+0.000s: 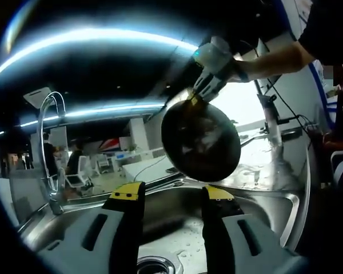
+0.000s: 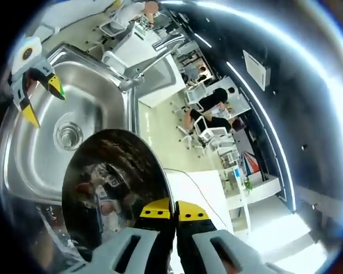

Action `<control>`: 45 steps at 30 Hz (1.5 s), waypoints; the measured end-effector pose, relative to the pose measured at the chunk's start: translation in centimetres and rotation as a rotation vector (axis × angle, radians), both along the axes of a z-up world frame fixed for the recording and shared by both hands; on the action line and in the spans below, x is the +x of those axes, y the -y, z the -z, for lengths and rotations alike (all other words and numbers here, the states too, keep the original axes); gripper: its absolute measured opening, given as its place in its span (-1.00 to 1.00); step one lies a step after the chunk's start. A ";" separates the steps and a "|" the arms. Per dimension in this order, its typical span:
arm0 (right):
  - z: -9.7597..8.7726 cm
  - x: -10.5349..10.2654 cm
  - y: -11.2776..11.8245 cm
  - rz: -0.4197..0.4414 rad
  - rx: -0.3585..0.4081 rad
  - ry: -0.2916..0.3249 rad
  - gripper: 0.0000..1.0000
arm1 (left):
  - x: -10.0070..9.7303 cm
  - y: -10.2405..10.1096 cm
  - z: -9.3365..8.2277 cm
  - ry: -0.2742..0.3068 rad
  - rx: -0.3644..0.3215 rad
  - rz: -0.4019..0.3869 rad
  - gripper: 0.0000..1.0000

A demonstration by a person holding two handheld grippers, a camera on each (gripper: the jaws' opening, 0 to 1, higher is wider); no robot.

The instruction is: Pick up bowl with dirty water move over sink pour dirty water into sink return bowl to place

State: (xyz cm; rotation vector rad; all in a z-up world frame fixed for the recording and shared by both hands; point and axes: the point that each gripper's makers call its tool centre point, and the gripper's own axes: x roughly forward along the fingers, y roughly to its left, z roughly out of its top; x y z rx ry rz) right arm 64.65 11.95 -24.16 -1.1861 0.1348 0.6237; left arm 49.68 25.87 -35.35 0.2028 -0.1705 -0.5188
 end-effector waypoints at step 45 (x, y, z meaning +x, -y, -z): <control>3.8 -0.8 10.2 0.211 -0.003 -0.108 -1.00 | 0.1 0.1 0.3 -0.005 0.025 -0.010 -0.22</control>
